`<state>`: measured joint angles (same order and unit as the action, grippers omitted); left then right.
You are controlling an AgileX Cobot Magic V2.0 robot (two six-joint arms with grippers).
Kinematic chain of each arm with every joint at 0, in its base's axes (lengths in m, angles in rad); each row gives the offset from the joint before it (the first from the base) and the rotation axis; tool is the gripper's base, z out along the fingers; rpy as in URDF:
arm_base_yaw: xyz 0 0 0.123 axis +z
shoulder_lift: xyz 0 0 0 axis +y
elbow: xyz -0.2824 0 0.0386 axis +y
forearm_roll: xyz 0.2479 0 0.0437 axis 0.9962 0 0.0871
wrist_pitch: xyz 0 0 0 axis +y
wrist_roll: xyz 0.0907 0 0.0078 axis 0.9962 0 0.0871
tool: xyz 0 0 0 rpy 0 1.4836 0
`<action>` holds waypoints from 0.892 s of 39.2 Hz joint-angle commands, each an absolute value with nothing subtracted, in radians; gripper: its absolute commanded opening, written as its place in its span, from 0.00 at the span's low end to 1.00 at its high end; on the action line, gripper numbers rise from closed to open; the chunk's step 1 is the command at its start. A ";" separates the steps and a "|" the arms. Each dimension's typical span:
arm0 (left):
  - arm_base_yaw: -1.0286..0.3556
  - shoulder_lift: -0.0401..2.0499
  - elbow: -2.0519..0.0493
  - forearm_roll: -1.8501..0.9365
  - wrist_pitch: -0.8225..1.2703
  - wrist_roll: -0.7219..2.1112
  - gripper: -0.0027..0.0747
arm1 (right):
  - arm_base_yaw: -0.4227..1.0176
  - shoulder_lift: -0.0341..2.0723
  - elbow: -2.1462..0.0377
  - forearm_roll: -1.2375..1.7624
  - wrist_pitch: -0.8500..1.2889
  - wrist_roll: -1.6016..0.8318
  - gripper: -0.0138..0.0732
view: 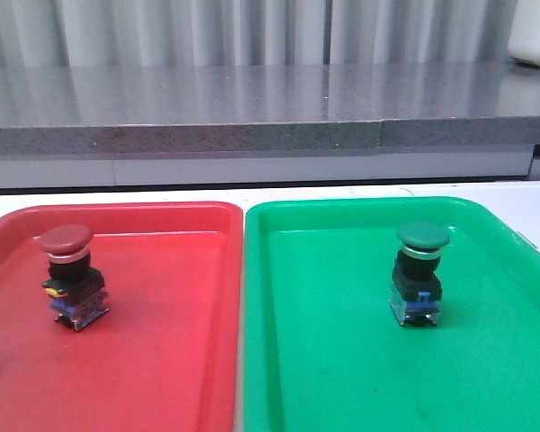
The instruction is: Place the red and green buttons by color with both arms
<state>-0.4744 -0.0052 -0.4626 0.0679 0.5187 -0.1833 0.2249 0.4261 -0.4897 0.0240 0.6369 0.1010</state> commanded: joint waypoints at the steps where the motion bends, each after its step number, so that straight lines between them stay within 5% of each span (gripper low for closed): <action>1: -0.483 0.006 -0.487 0.061 0.442 -0.192 0.01 | 0.218 0.324 -0.450 0.000 0.479 0.091 0.09; 10: -0.483 0.006 -0.487 0.061 0.442 -0.192 0.01 | 0.218 0.168 -0.435 0.000 0.415 0.091 0.09; 35: -0.483 0.006 -0.487 0.061 0.442 -0.192 0.01 | 0.218 0.166 -0.435 0.000 0.416 0.091 0.09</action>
<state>-0.4744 -0.0052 -0.4626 0.0679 0.5187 -0.1833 0.2249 0.1570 -0.4112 0.0148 0.5023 0.1010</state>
